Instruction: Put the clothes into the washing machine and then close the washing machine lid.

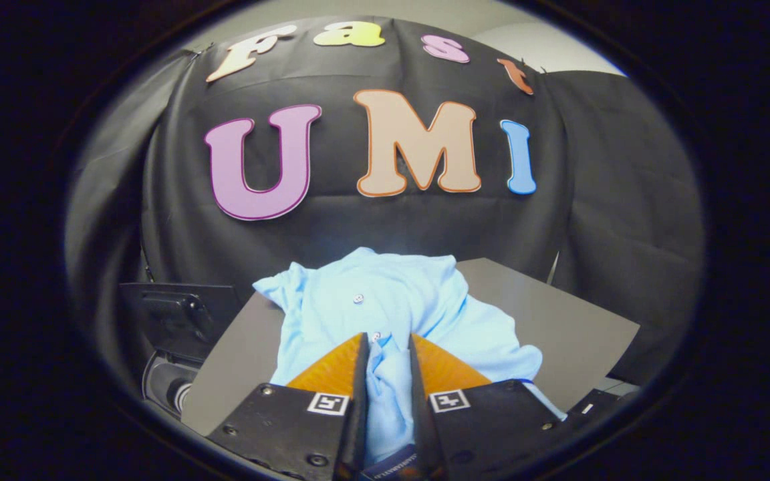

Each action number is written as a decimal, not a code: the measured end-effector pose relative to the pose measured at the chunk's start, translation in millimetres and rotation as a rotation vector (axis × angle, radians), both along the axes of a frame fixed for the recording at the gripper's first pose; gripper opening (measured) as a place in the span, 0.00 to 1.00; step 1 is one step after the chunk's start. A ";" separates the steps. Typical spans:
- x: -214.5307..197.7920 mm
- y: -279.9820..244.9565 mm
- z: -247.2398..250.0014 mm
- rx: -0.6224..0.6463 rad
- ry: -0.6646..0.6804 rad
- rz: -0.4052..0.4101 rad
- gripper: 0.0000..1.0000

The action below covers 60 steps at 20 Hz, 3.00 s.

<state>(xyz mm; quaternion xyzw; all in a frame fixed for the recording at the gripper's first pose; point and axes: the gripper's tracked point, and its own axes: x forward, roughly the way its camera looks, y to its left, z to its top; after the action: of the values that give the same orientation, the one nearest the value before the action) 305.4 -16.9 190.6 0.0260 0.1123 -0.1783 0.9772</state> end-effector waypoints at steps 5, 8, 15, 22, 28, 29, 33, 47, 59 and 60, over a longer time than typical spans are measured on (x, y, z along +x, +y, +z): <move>-1.1 28.0 -1.9 0.123 -0.019 0.037 0.20; -3.0 50.3 0.0 0.068 -0.015 0.051 0.14; 12.5 157.4 -0.5 0.110 -0.052 0.212 0.11; 44.5 298.0 -54.8 0.124 0.042 0.461 0.11; 62.5 364.8 -185.7 0.253 0.244 0.543 0.11; 65.0 371.8 -205.6 0.278 0.281 0.548 0.11; 71.2 372.5 -243.8 0.334 0.401 0.545 0.17; 82.4 312.7 -117.5 0.374 0.205 0.502 0.46; 125.9 258.4 32.3 0.302 0.086 0.462 0.97; 135.6 260.8 45.3 0.291 0.066 0.463 0.97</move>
<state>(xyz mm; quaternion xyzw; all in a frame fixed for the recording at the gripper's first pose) 441.0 243.9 235.9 0.1339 0.1716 0.0670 0.9737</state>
